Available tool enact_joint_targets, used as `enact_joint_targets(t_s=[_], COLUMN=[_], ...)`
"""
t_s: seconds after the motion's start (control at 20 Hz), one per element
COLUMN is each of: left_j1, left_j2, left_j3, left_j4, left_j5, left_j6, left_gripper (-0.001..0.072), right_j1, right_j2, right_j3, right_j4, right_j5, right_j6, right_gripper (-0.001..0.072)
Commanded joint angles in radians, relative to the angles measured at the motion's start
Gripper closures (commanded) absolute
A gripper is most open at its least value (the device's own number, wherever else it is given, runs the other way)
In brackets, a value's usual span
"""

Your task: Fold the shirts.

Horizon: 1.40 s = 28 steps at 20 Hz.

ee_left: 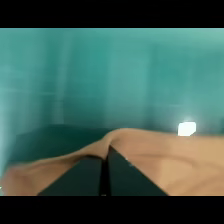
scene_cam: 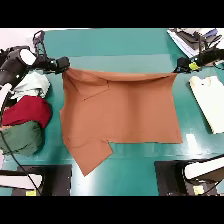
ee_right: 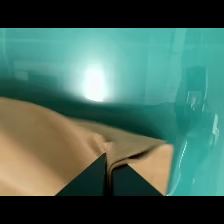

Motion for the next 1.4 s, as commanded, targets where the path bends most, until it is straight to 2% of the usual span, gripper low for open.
enact_joint_targets(t_s=[0.0, 0.1, 0.2, 0.3, 0.35, 0.6, 0.75, 0.8, 0.85, 0.9, 1.1, 1.25, 1.35], left_j1=[0.078, 0.101, 0.123, 0.123, 0.118, 0.084, 0.076, 0.076, 0.079, 0.082, 0.082, 0.082, 0.082], left_j2=[-0.099, -0.099, -0.098, -0.101, -0.101, -0.101, -0.101, -0.101, -0.096, -0.083, 0.096, 0.318, 0.470], left_j3=[0.105, 0.157, 0.192, 0.183, 0.159, -0.054, -0.139, -0.145, -0.145, -0.139, -0.187, -0.396, -0.569], left_j4=[-0.168, -0.169, -0.168, -0.143, -0.130, -0.114, -0.112, -0.107, -0.106, -0.105, -0.024, 0.026, 0.054], left_j5=[0.000, -0.098, -0.278, -0.462, -0.510, -0.467, -0.438, -0.438, -0.436, -0.437, -0.480, -0.535, -0.542], left_j6=[0.140, 0.185, 0.227, 0.257, 0.268, 0.266, 0.251, 0.236, 0.210, 0.183, 0.188, 0.166, 0.116], left_gripper=[0.0684, 0.0683, 0.0683, 0.0683, 0.0683, 0.0683, 0.0678, 0.0379, 0.0061, 0.0055, 0.0054, 0.0054, 0.0054], right_j1=[-0.008, -0.008, -0.008, -0.006, -0.003, -0.003, -0.004, -0.004, -0.005, -0.005, -0.013, -0.011, -0.011], right_j2=[-0.129, -0.137, -0.116, -0.074, -0.049, 0.098, 0.148, 0.164, 0.176, 0.192, 0.313, 0.451, 0.521], right_j3=[0.178, 0.247, 0.254, 0.184, 0.128, -0.223, -0.356, -0.383, -0.393, -0.391, -0.423, -0.546, -0.617], right_j4=[-0.004, -0.006, -0.010, -0.015, -0.016, -0.014, -0.012, -0.011, -0.002, -0.002, -0.012, -0.011, -0.005], right_j5=[0.038, 0.085, 0.140, 0.178, 0.177, 0.054, -0.005, -0.034, -0.061, -0.068, 0.028, 0.011, -0.035], right_j6=[0.001, 0.000, -0.016, -0.034, -0.034, -0.034, -0.034, -0.034, -0.033, -0.032, -0.034, -0.034, -0.034], right_gripper=[0.0696, 0.0696, 0.0696, 0.0696, 0.0696, 0.0696, 0.0690, 0.0500, 0.0237, 0.0182, 0.0189, 0.0194, 0.0211])
